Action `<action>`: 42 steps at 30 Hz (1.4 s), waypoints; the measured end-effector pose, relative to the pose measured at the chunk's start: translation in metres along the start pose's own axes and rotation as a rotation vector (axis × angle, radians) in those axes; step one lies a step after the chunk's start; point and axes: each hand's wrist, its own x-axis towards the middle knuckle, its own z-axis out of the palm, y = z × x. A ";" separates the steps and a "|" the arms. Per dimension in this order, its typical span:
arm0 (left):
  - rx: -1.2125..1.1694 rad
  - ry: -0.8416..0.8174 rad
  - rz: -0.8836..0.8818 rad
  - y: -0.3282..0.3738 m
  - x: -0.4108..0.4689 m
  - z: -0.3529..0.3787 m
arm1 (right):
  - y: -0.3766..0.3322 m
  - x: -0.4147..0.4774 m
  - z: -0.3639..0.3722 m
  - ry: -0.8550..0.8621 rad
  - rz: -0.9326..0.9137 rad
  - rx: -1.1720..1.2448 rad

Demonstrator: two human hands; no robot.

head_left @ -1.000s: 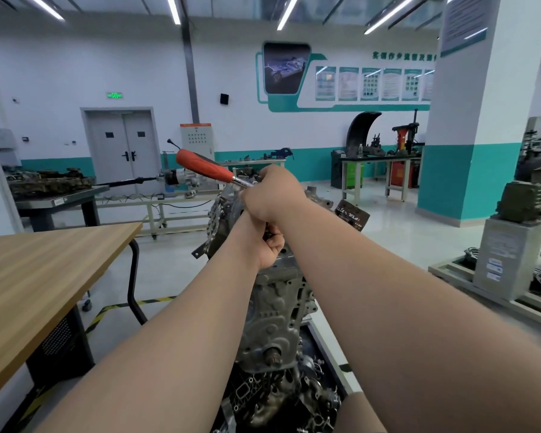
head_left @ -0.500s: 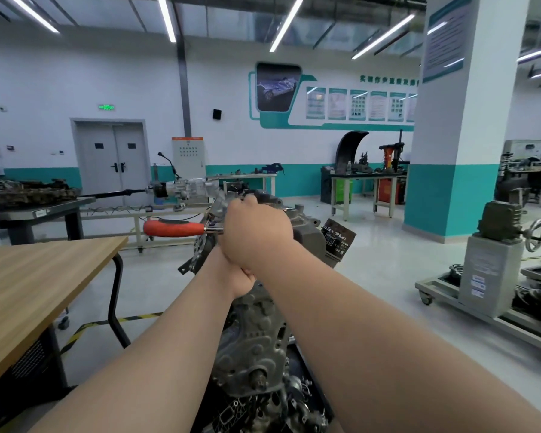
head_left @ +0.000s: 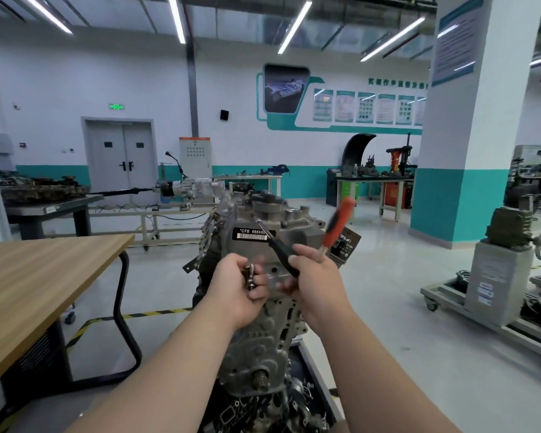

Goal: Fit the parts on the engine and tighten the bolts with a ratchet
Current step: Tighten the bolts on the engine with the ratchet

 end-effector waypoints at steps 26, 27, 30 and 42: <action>-0.040 0.319 0.031 -0.011 0.072 -0.149 | 0.113 0.036 -0.055 -0.242 0.179 -0.195; -0.040 0.336 0.027 -0.016 0.075 -0.156 | 0.120 0.038 -0.059 -0.241 0.196 -0.192; -0.023 0.361 0.005 -0.032 0.083 -0.174 | 0.141 0.042 -0.069 -0.204 0.225 -0.187; 0.075 0.233 -0.142 -0.048 0.091 -0.189 | 0.163 0.031 -0.085 -0.007 0.276 -0.106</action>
